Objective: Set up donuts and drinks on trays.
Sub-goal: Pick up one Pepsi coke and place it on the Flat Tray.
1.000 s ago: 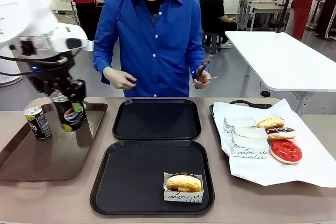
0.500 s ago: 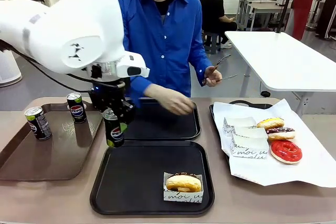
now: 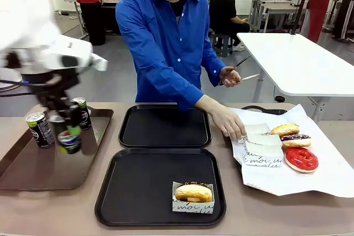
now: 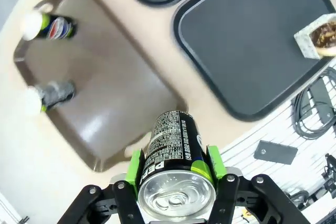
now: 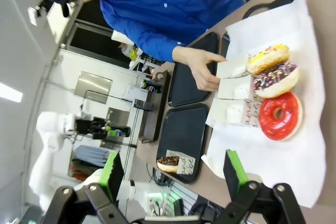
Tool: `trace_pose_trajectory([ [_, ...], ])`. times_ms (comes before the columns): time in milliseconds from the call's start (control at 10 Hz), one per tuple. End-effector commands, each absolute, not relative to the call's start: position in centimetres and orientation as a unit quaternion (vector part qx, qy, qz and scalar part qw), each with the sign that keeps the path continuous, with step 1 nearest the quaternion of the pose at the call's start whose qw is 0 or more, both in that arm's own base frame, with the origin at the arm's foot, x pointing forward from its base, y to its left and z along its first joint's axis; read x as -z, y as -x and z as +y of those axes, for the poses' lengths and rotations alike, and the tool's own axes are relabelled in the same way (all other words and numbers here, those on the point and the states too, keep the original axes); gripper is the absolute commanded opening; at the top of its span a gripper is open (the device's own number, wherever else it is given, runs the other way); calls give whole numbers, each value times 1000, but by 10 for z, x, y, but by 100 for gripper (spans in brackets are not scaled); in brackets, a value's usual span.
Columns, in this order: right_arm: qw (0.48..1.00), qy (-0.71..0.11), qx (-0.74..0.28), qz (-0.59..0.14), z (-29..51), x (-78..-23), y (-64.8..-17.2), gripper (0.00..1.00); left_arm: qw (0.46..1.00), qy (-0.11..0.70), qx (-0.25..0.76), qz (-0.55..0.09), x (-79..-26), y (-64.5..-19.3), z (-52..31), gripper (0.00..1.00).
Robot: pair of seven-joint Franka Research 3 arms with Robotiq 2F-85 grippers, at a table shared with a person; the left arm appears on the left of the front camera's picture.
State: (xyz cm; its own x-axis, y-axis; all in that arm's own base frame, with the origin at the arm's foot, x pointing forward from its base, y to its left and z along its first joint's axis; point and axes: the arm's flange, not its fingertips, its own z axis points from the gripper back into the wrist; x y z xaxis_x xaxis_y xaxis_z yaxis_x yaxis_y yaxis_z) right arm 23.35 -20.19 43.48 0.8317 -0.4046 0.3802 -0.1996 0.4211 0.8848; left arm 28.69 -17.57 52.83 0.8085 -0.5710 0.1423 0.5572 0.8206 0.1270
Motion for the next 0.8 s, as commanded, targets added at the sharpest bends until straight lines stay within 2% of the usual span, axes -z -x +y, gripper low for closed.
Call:
trace_pose_trajectory([
  [0,788,-539,59,-290,-203,-434,-234,100,948,-45,284,-136,-535,-246,-156,59],
  [100,788,-539,59,-290,-203,-434,-234,100,946,-59,288,-139,-530,-260,-154,59],
  [200,788,-539,59,-290,-203,-434,-234,100,951,-40,286,-114,-539,-260,-156,59],
  [700,788,-539,59,-290,-203,-434,-234,100,951,-40,286,-114,-539,-260,-156,59],
])
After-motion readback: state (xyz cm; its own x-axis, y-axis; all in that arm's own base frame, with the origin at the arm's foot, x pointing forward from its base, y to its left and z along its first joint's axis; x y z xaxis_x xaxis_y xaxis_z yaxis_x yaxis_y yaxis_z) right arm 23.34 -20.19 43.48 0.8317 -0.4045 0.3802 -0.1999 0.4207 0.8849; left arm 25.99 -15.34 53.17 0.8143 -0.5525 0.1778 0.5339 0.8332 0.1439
